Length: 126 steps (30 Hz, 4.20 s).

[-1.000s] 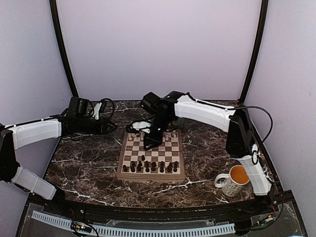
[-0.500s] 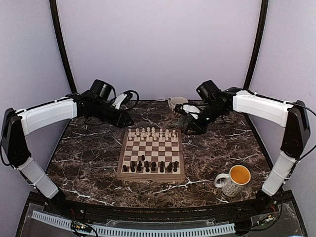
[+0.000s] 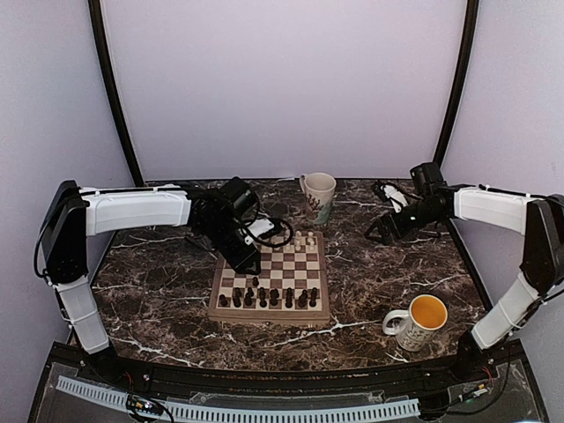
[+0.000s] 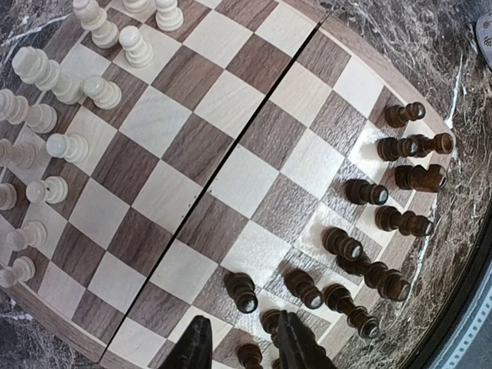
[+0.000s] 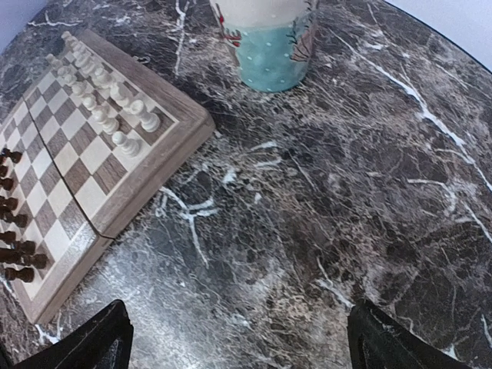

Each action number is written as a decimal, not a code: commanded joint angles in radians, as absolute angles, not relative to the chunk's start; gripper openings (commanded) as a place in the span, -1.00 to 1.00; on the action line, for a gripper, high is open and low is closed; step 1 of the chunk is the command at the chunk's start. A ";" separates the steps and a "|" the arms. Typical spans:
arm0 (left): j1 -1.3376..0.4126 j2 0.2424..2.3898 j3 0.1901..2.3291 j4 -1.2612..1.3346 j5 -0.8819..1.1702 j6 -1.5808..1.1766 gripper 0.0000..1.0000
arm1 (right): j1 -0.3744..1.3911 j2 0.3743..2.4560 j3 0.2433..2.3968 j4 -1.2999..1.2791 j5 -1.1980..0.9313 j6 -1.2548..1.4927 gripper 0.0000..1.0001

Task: Set up the chess pieces on the board
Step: Pick up the pawn from the chessboard, then place the pawn at h7, then reset both arms

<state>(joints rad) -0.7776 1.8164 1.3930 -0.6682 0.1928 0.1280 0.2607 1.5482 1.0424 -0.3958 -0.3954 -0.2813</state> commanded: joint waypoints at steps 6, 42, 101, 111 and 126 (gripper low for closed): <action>-0.805 1.877 1.455 -0.738 0.133 0.149 -0.36 | 0.263 1.646 1.106 -0.418 -0.665 -0.297 0.94; -0.811 1.702 1.250 -0.765 0.013 0.117 -0.77 | 0.368 1.703 1.192 -0.526 -0.659 -0.369 0.90; -0.747 1.530 1.249 -0.624 -0.007 0.087 -0.41 | 0.331 1.389 1.279 -0.556 -0.400 -0.299 0.95; -0.708 1.396 1.190 -0.332 -0.259 -0.021 -0.32 | 0.131 1.230 1.190 -0.384 -0.364 -0.099 0.95; -0.671 1.203 0.978 -0.040 -0.515 -0.294 0.98 | 0.068 1.091 1.086 -0.271 -0.187 0.011 0.94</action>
